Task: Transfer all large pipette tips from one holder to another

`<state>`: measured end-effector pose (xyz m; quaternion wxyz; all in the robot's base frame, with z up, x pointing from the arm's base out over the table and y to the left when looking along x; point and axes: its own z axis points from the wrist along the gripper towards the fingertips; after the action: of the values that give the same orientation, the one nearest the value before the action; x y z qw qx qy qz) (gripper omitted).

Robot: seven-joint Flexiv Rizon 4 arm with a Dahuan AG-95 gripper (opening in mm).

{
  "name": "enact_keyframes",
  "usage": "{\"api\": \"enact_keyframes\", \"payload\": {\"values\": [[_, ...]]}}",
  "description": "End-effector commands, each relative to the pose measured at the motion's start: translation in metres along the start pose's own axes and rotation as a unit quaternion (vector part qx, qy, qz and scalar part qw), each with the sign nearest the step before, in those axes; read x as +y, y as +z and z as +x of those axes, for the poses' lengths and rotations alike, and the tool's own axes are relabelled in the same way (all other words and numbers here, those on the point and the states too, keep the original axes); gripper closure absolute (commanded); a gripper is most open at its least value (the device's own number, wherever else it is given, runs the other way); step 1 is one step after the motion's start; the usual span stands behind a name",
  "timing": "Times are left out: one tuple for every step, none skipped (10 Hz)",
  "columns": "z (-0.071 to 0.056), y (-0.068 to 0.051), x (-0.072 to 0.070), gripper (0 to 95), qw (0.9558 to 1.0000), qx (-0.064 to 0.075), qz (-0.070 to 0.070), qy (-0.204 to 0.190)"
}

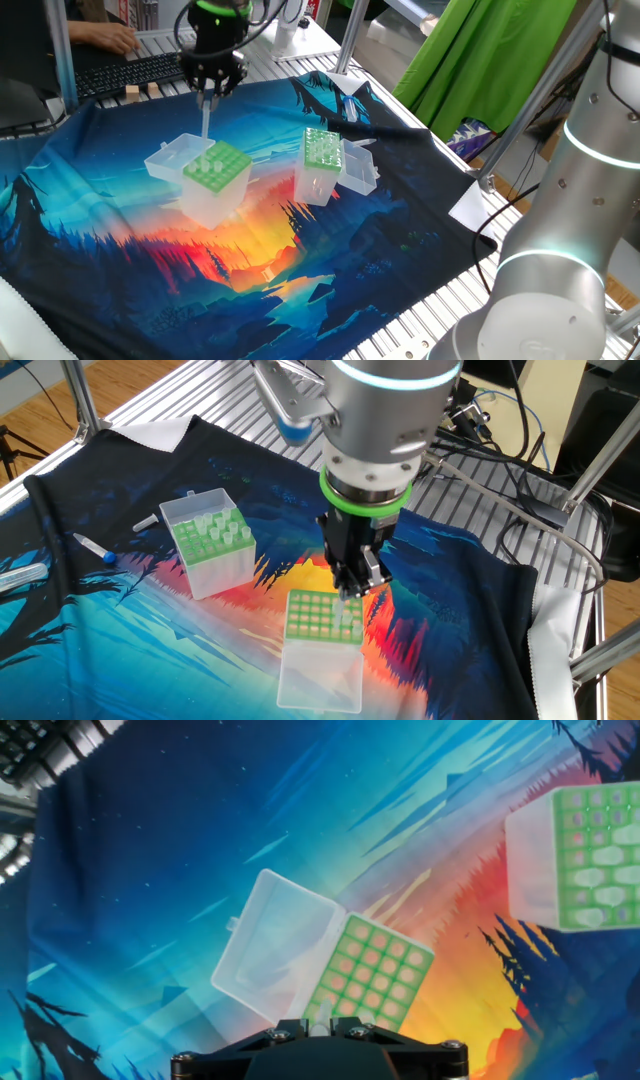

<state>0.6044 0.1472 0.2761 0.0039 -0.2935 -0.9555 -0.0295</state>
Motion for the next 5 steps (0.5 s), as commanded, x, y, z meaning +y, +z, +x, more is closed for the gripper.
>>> {"api": "enact_keyframes", "payload": {"values": [[-0.005, -0.008, 0.0, 95.0, 1.0, -0.001, 0.0, -0.005], [-0.006, -0.011, -0.001, 95.0, 1.0, -0.003, 0.002, -0.009], [-0.01, -0.016, -0.003, 95.0, 0.9999, -0.004, 0.005, -0.014], [-0.014, -0.021, -0.004, 95.0, 0.9998, -0.003, 0.005, -0.019], [-0.017, -0.026, -0.006, 95.0, 0.9997, -0.003, 0.006, -0.025]]}}
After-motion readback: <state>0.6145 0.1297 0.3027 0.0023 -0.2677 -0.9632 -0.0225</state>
